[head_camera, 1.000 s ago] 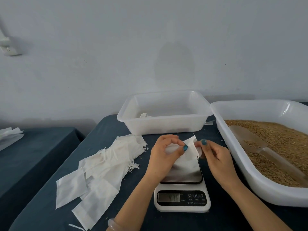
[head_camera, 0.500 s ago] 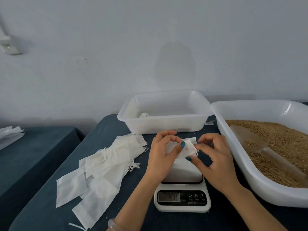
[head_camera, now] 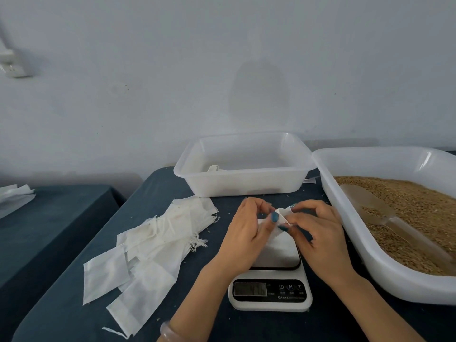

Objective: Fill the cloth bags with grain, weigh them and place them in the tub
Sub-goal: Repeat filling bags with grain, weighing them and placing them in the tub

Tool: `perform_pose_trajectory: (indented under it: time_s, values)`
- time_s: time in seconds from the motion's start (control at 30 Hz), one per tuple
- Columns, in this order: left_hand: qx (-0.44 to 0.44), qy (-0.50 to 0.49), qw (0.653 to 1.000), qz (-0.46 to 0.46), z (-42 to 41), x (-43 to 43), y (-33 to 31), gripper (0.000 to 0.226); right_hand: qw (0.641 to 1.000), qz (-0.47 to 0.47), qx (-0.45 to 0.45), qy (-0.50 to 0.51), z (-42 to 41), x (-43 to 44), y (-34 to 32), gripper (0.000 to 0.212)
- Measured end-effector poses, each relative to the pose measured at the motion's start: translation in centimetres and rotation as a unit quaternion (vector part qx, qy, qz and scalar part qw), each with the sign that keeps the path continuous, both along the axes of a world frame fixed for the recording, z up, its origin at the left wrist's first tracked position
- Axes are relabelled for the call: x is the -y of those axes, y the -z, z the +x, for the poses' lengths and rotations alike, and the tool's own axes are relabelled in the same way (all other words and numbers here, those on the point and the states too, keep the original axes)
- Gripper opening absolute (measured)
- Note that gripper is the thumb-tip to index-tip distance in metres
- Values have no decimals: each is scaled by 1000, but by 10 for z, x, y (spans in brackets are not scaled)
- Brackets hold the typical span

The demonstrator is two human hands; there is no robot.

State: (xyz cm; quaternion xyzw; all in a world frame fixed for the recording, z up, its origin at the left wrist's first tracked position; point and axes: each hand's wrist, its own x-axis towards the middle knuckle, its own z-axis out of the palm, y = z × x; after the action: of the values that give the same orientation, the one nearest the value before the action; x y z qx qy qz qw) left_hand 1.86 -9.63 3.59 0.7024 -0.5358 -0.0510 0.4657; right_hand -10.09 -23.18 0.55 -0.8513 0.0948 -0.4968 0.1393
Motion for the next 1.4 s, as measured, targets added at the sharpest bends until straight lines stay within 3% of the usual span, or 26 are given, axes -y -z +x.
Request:
perform_pose_trajectory:
  time_s: [0.17, 0.4, 0.57, 0.73, 0.87, 0.93, 0.97, 1.07, 1.13, 1.17, 1.33, 1.4]
  values:
    - [76, 24, 993, 86, 6, -1, 0, 78, 1000, -19, -4, 0, -3, -3, -4, 19]
    - [129, -10, 991, 31, 10, 1, 4, 35, 994, -104, -13, -8, -2, -8, -6, 17]
    - [87, -26, 995, 35, 15, 2, 7, 32, 994, -109, -23, 12, -6, -17, -16, 24]
    - [35, -41, 998, 22, 22, 2, 9, 24, 1000, -12, -13, 9, -23, -40, -46, 29]
    - [-5, -68, 997, 25, 22, 3, 9, 27, 984, -22, -101, 143, -41, -3, -93, 25]
    - [-13, -74, 997, 28, 23, 3, 10, 26, 953, 46, -220, 205, -53, 36, -113, 32]
    - [-17, -77, 997, 28, 23, 3, 11, 26, 918, 84, -305, 237, -60, 57, -119, 33]
    - [-27, -84, 996, 23, 25, 3, 13, 25, 755, 105, -573, 302, -73, 98, -123, 35]
    - [-30, -90, 995, 21, 27, 3, 13, 25, 671, 79, -670, 309, -78, 113, -112, 47]
    - [-33, -91, 995, 20, 27, 4, 14, 25, 656, 71, -684, 312, -80, 115, -106, 50]
    - [-35, -92, 995, 23, 27, 4, 15, 25, 677, 94, -658, 315, -80, 119, -90, 27]
    - [-34, -92, 995, 23, 28, 4, 15, 25, 682, 111, -653, 309, -77, 121, -89, 31]
